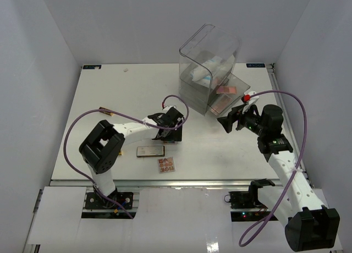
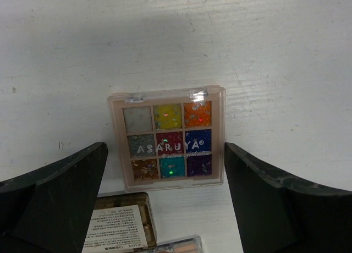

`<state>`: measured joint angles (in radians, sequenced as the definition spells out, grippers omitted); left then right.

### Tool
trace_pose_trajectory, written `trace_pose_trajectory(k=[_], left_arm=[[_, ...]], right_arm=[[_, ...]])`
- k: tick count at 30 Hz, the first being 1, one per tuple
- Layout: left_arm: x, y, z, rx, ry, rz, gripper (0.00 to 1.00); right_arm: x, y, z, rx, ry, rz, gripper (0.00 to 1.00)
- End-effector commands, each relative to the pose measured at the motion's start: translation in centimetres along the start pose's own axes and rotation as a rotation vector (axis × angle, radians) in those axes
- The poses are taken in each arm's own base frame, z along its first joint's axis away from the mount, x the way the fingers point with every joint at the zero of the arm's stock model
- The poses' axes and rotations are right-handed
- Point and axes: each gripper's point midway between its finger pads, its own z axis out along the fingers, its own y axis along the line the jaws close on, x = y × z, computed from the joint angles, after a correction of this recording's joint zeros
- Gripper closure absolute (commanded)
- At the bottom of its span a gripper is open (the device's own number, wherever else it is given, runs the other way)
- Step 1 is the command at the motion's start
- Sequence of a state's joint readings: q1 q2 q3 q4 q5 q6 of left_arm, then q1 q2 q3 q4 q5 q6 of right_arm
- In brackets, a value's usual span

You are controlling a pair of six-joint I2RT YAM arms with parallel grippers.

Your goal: Organize the makeup

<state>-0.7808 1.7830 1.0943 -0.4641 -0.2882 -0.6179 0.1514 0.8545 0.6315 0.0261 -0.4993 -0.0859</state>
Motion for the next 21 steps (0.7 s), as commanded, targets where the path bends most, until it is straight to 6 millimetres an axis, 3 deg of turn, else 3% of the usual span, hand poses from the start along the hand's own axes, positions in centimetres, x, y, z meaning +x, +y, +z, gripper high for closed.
trace_pose_trajectory(k=[1, 6, 8, 11, 14, 18, 21], left_arm=[[0.3, 0.1, 0.7, -0.044, -0.006, 0.014, 0.04], [0.8, -0.2, 1.0, -0.057, -0.004, 0.032, 0.23], [0.5, -0.2, 0.7, -0.058, -0.019, 0.030, 0.40], [0.1, -1.2, -0.3, -0.019, -0.035, 0.066, 0.46], [-0.2, -3.3, -2.0, 0.100, -0.041, 0.126, 0.58], [-1.2, -7.3, -5.0, 0.284, -0.107, 0.218, 0.83], [-1.7, -10.5, -7.1, 0.356, -0.201, 0.308, 0.92]], right_arm=[[-1.1, -0.4, -0.3, 0.016, -0.045, -0.013, 0.10], [-1.1, -0.5, -0.3, 0.019, -0.045, -0.009, 0.10], [-1.1, -0.7, -0.4, 0.026, -0.046, -0.009, 0.10], [-1.4, -1.1, -0.6, 0.036, -0.051, -0.026, 0.10], [-1.5, -1.6, -1.0, 0.049, -0.029, -0.103, 0.10], [-0.8, -2.3, -1.8, 0.061, 0.009, -0.152, 0.09], [-1.0, -2.3, -2.3, 0.040, 0.005, -0.176, 0.01]])
